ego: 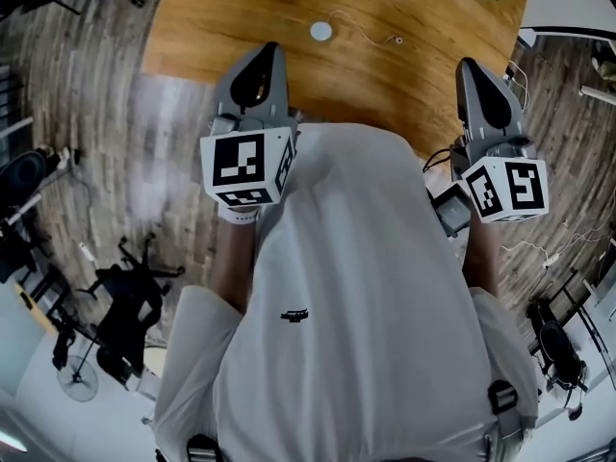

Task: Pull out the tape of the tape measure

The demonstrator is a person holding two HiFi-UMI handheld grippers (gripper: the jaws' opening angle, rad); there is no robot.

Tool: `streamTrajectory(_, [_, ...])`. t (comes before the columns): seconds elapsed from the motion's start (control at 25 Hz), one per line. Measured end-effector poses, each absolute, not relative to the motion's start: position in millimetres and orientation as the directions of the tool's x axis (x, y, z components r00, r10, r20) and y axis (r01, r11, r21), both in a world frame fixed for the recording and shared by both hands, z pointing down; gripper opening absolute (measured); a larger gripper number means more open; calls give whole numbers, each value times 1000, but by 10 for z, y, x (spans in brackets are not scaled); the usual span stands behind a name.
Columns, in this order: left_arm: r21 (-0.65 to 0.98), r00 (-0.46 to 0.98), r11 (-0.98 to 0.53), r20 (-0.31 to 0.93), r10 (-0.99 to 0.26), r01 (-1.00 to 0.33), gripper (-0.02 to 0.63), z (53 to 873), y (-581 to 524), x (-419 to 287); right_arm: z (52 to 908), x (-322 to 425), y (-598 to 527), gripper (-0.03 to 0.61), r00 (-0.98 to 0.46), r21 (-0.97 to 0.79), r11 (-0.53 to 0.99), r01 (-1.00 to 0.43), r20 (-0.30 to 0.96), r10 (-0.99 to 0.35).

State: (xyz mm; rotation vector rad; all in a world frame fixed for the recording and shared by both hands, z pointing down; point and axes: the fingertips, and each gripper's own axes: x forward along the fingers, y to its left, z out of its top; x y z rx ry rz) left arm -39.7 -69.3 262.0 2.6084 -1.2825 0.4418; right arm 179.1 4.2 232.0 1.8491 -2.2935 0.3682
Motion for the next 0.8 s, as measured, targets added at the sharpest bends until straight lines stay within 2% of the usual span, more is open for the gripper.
streamTrajectory(0.8, [50,618,-641,331,-713,-766,15,2492,-752,-99,2218,1800,10,2,-255,-76,243,-967,251,-934])
